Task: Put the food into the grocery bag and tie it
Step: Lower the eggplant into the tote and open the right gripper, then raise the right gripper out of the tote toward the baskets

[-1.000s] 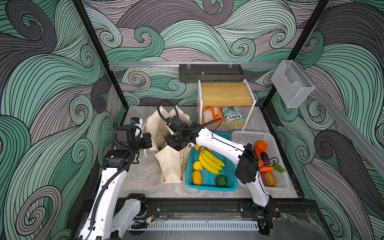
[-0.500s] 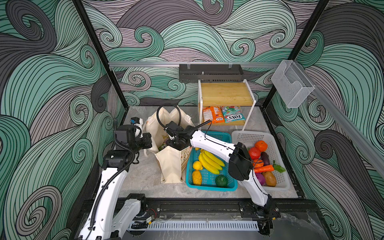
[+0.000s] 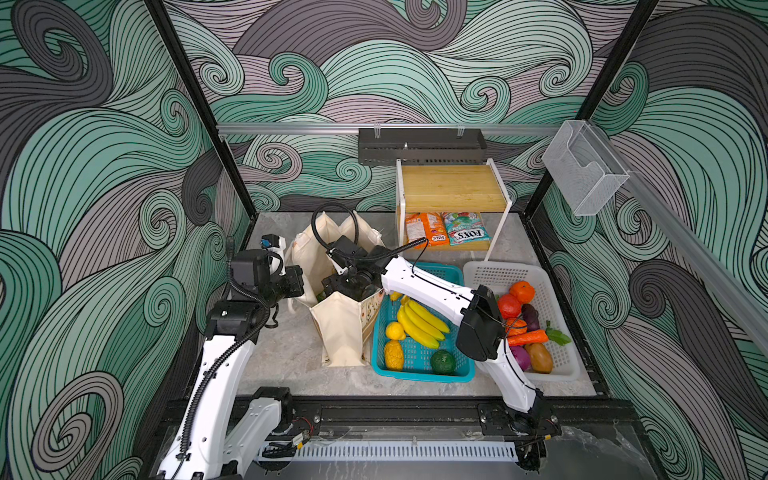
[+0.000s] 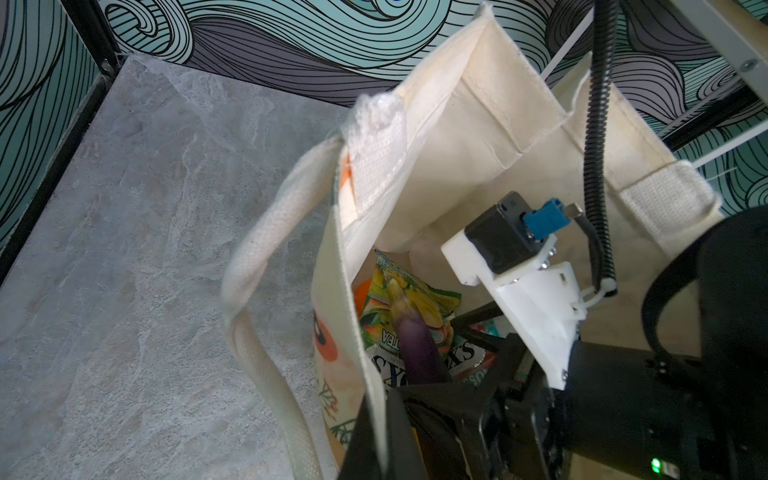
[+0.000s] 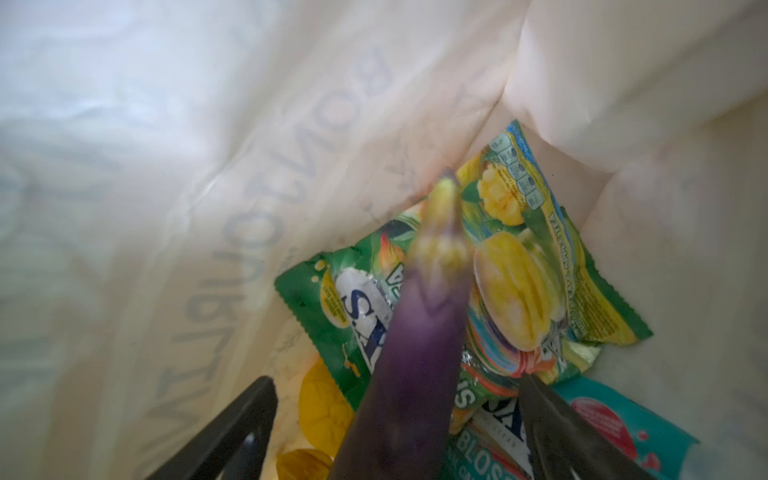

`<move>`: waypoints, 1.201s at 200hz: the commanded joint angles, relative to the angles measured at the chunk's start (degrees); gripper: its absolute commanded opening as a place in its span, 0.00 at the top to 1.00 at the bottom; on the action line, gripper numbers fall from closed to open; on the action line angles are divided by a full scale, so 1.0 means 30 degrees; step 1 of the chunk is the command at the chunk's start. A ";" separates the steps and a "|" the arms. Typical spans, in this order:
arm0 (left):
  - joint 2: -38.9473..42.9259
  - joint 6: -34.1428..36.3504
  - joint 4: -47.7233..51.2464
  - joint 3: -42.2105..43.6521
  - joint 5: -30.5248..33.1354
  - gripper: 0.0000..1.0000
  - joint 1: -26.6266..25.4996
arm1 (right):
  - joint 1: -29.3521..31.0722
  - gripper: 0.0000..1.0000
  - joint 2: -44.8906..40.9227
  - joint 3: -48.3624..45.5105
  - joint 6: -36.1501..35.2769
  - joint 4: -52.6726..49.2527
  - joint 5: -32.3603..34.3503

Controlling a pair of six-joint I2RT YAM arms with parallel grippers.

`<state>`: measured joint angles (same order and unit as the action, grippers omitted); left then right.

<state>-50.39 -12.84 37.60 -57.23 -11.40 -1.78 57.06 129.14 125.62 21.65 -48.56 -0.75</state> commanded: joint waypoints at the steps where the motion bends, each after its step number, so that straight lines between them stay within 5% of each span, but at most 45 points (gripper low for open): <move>1: 0.0038 0.0193 0.0702 0.0178 -0.0478 1.00 0.0085 | 0.0197 0.02 -0.1688 0.0631 0.0140 -0.0485 -0.0419; 93: 0.0083 0.0176 0.0707 0.0181 -0.0419 1.00 0.0066 | 0.0698 0.01 -0.6833 -0.0848 -0.0561 -0.0177 -0.0318; 155: 0.0132 0.0149 0.0690 0.0210 -0.0338 1.00 0.0066 | 0.0068 0.01 -1.3115 -0.7610 -0.0826 0.2446 0.1144; 183: 0.0123 0.0149 0.0698 0.0210 -0.0352 1.00 0.0066 | -0.1293 0.01 -1.6658 -1.2012 -0.4490 0.4866 -0.2694; 213: 0.0095 0.0115 0.0718 0.0209 -0.0449 1.00 0.0066 | -0.3163 0.01 -2.0891 -1.8150 -0.1291 0.9180 -0.1114; 240: 0.0037 0.0147 0.0757 0.0210 -0.0375 1.00 0.0075 | -0.5004 0.01 -2.1055 -1.8538 -0.0062 0.6621 0.0603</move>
<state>-50.39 -12.84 37.60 -57.23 -11.40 -1.78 45.69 65.73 70.67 17.26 -29.43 -3.55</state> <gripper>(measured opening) 0.049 0.991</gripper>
